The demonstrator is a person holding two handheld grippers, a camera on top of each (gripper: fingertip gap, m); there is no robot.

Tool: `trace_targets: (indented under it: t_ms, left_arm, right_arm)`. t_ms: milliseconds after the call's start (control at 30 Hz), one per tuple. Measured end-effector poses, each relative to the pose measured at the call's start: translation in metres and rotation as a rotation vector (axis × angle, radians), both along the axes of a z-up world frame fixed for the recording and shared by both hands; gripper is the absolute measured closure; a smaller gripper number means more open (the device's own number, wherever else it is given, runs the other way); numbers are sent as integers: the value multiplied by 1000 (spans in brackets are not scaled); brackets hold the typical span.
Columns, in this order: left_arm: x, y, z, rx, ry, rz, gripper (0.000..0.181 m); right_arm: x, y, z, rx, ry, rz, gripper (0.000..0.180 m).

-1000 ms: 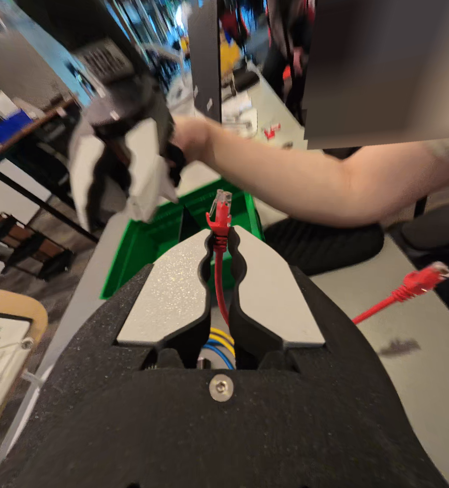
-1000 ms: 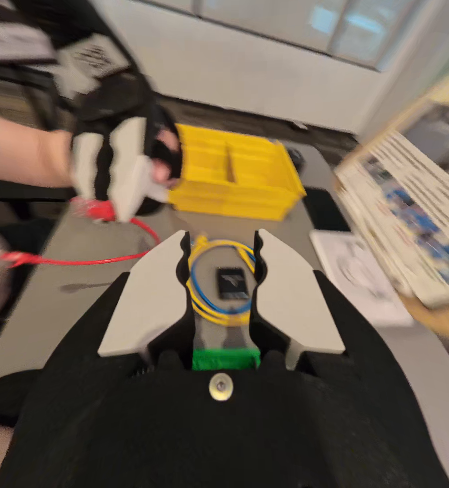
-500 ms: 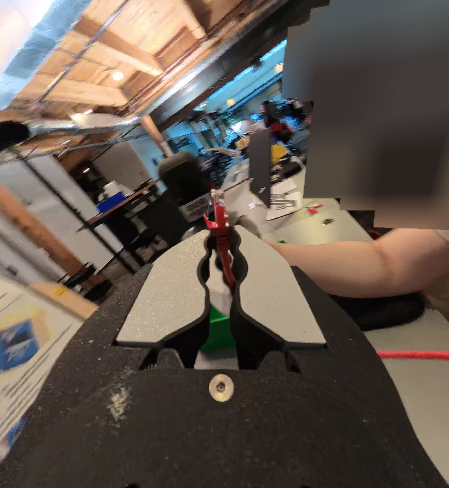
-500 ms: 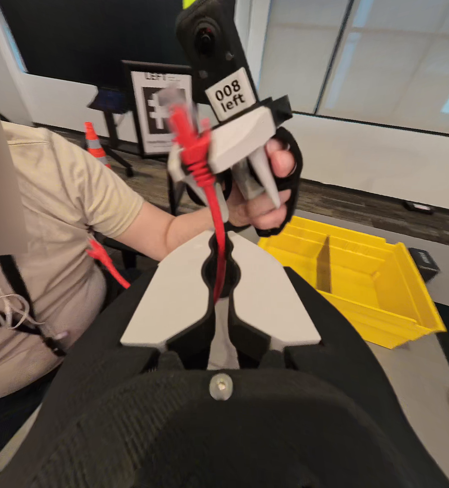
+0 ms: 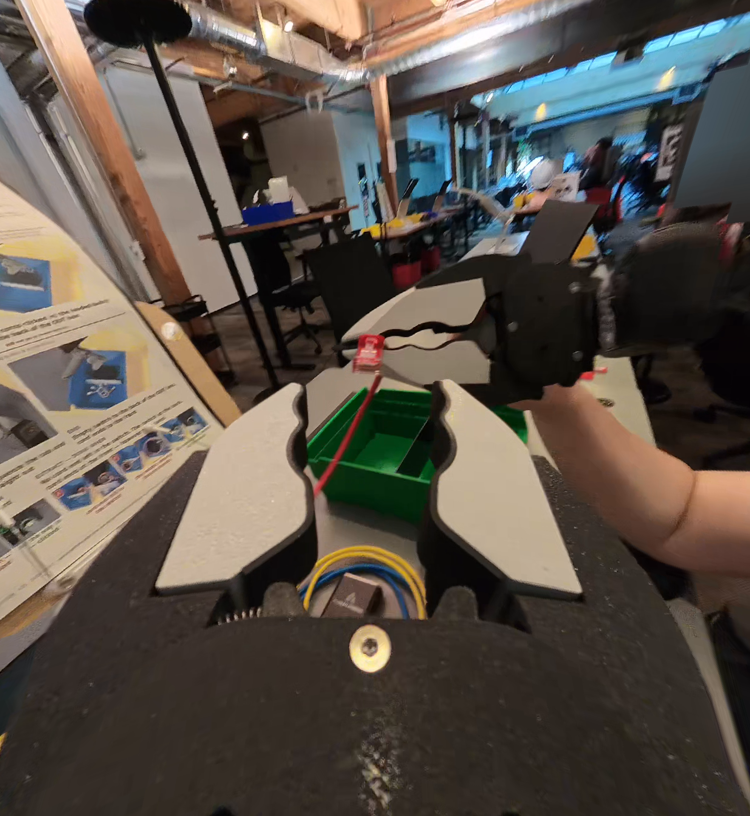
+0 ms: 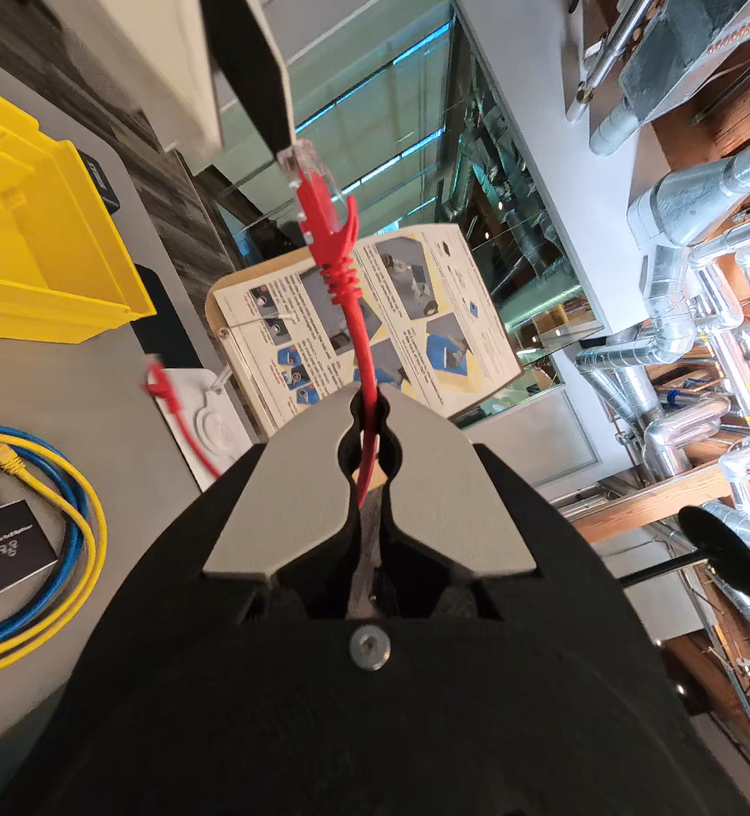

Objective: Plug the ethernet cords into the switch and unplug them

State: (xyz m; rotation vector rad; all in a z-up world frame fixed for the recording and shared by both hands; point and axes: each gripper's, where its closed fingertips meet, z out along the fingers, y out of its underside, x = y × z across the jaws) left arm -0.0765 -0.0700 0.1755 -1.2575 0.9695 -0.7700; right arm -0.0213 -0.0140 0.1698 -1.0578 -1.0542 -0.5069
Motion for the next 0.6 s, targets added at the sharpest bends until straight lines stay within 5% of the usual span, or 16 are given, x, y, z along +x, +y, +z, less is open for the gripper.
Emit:
trace_targets:
  t_ms: [233,600]
  left_arm:
    - [3,0,-3,12,7,-38,153]
    - [6,12,-19,-159,23,-36,162]
  right_arm:
    - [-12,-2,-10,29,-87,-1,178]
    - [-12,-1,-6,137,-142,-65,178]
